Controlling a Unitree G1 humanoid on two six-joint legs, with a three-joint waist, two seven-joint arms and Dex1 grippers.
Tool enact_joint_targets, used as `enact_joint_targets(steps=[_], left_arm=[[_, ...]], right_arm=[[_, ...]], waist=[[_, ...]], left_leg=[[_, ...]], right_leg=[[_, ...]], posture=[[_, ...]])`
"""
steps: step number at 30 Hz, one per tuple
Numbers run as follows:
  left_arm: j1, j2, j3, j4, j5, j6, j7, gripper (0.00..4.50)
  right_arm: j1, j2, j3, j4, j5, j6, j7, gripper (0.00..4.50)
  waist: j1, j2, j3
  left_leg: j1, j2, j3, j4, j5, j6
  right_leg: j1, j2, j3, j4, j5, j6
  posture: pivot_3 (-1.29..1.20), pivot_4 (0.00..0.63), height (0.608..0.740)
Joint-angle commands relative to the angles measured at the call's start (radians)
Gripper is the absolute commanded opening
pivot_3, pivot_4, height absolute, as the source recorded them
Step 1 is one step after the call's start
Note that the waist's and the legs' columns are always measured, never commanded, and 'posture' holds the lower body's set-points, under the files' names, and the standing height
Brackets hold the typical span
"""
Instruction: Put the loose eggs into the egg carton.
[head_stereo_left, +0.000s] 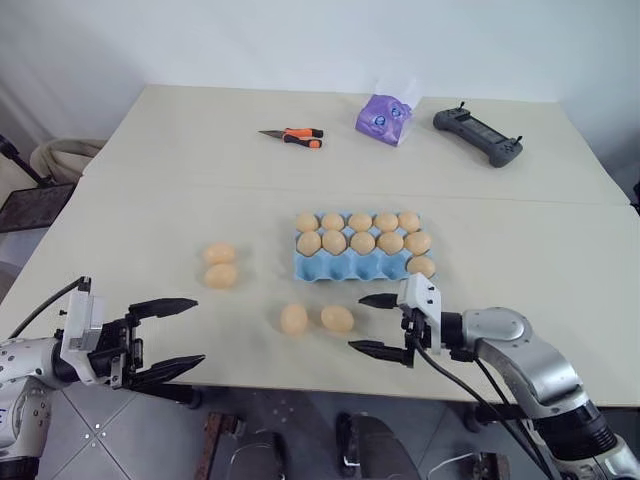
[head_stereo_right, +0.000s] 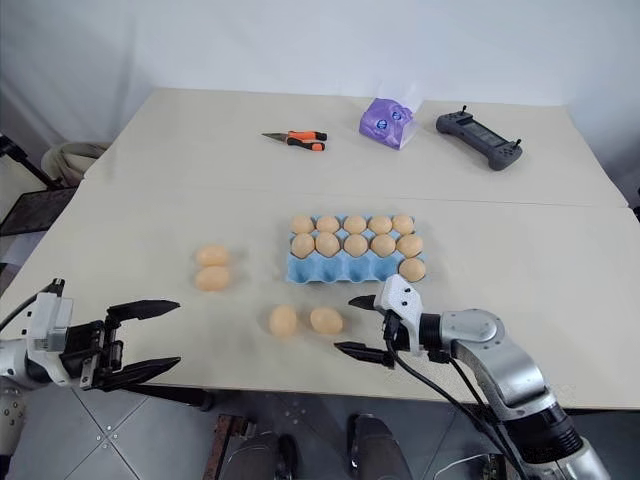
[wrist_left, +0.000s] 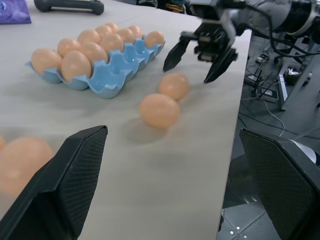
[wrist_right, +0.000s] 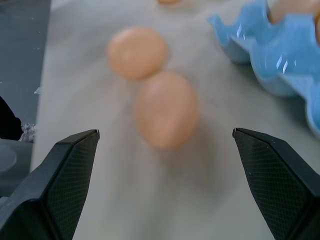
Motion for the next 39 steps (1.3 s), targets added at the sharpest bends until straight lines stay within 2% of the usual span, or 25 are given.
enact_joint_targets(steps=[1, 9, 17, 25, 26, 35, 39], left_arm=[[0.022, -0.001, 0.034, -0.052, -0.031, 0.006, 0.018, 4.5], [0.051, 0.0, 0.046, -0.087, -0.042, 0.011, 0.05, 4.5], [0.064, -0.003, 0.046, -0.1, -0.041, 0.006, 0.073, 4.5], [0.056, -0.008, 0.037, -0.097, -0.039, 0.002, 0.087, 4.5], [0.052, -0.009, 0.034, -0.095, -0.039, 0.001, 0.088, 4.5], [0.028, -0.015, 0.02, -0.073, -0.034, -0.001, 0.084, 4.5], [0.009, -0.021, 0.006, -0.054, -0.029, -0.004, 0.079, 4.5]], right_arm=[[-0.03, 0.028, 0.013, 0.015, -0.006, -0.036, 0.028, 4.47], [-0.102, 0.12, 0.051, 0.1, -0.062, -0.053, 0.003, 4.47], [-0.127, 0.146, 0.062, 0.123, -0.087, -0.039, 0.008, 4.47], [-0.131, 0.139, 0.06, 0.117, -0.1, -0.032, 0.008, 1.77], [-0.131, 0.136, 0.056, 0.108, -0.097, -0.031, 0.012, 1.55], [-0.142, 0.101, -0.092, -0.05, 0.061, 0.112, -0.008, 1.55], [-0.184, 0.061, -0.16, -0.072, 0.056, 0.165, -0.073, 1.55]], waist=[[-0.002, 0.0, 0.0], [-0.01, 0.0, 0.0], [-0.021, 0.0, 0.0], [-0.024, 0.0, 0.0], [-0.024, 0.0, 0.0], [-0.022, 0.0, 0.0], [-0.023, 0.0, 0.0]], left_leg=[[0.0, 0.0, 0.0, 0.0, 0.0, 0.0], [0.0, 0.0, 0.0, 0.0, 0.0, 0.0], [0.0, 0.0, -0.001, -0.001, 0.0, 0.0], [0.0, 0.0, -0.001, 0.0, 0.0, 0.0], [0.0, 0.0, -0.001, 0.0, 0.0, 0.0], [0.0, 0.0, -0.001, -0.001, 0.0, -0.001], [0.0, 0.0, -0.001, -0.001, 0.0, -0.001]], right_leg=[[0.0, 0.0, 0.0, 0.0, 0.0, 0.0], [0.0, 0.0, 0.0, 0.001, 0.0, 0.0], [0.0, 0.0, -0.001, 0.0, 0.0, 0.0], [0.0, 0.0, -0.001, 0.001, 0.0, 0.0], [0.0, 0.0, -0.001, 0.001, 0.0, 0.0], [0.0, 0.0, -0.001, 0.0, 0.0, 0.0], [0.0, -0.001, -0.001, 0.0, 0.0, 0.0]], posture=[[0.0, 0.15, 0.74], [0.0, 0.15, 0.74], [0.0, 0.15, 0.74], [0.0, 0.15, 0.74], [0.0, 0.15, 0.74], [0.0, 0.15, 0.74], [0.0, 0.15, 0.74]])
